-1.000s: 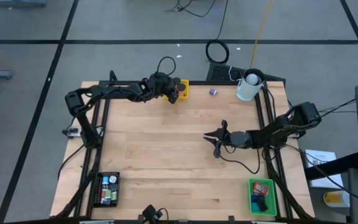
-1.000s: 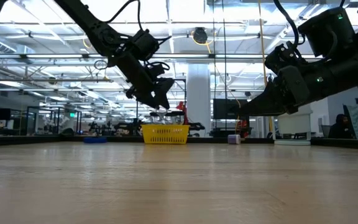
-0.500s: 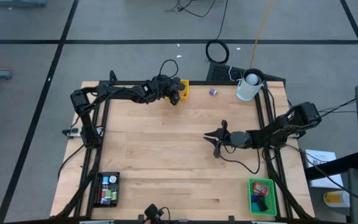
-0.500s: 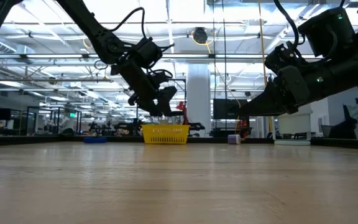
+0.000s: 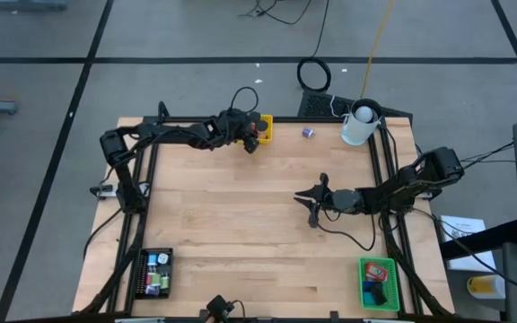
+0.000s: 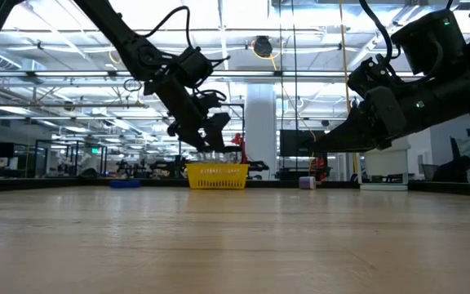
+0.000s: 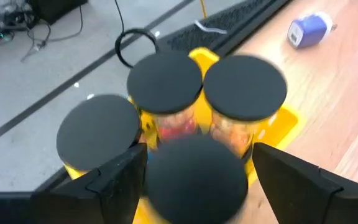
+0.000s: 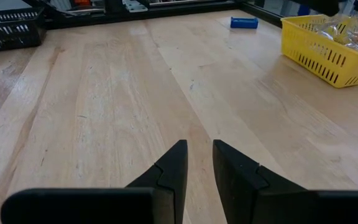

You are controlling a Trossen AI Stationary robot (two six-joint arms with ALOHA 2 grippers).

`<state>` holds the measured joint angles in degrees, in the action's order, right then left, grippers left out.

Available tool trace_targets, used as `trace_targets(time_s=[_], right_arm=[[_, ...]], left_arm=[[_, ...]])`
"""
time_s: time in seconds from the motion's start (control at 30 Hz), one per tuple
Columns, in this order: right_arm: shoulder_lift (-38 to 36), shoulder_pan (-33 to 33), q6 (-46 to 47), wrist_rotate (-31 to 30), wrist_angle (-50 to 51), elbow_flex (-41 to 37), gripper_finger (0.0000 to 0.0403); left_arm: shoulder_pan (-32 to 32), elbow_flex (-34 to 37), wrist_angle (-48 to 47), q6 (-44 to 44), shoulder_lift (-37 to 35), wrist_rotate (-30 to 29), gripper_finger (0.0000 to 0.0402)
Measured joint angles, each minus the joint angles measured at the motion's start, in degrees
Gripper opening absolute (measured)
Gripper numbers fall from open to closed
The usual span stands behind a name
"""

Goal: Pick & Place Office items
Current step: Put the white hour glass into the yellow bin, then put the purple charger adapter into the black bin

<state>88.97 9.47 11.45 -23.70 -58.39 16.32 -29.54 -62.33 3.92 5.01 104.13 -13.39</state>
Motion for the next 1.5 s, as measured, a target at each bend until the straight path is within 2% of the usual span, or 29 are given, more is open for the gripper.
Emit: trace_targets(time_s=[0.17, 0.6, 1.17, 1.23, 1.33, 1.5], right_arm=[[0.00, 0.00, -0.03, 0.04, 0.00, 0.00, 0.0071], [0.00, 0.00, -0.01, 0.04, 0.00, 0.00, 0.0071], [-0.01, 0.00, 0.03, 0.01, -0.01, 0.00, 0.0071], [0.00, 0.00, -0.01, 0.02, 0.00, 0.00, 0.0071], [0.00, 0.00, 0.04, 0.02, 0.35, -0.02, 0.0071], [0.00, 0.00, 0.28, 0.00, 0.77, -0.04, 0.0071]], left_arm=[[-0.12, 0.00, -1.81, 0.09, -2.07, -0.20, 0.0278], [-0.11, 0.00, -4.91, -2.58, -4.24, -1.95, 0.0193], [5.66, 0.62, -6.25, -8.71, -16.09, -2.10, 0.0186], [6.51, 3.05, -3.48, -9.30, -16.94, -2.09, 0.0185], [7.50, 9.31, 6.02, -9.81, -18.40, -1.89, 0.0171], [8.27, 21.85, 23.78, -9.84, -21.24, 0.99, 0.0110]])
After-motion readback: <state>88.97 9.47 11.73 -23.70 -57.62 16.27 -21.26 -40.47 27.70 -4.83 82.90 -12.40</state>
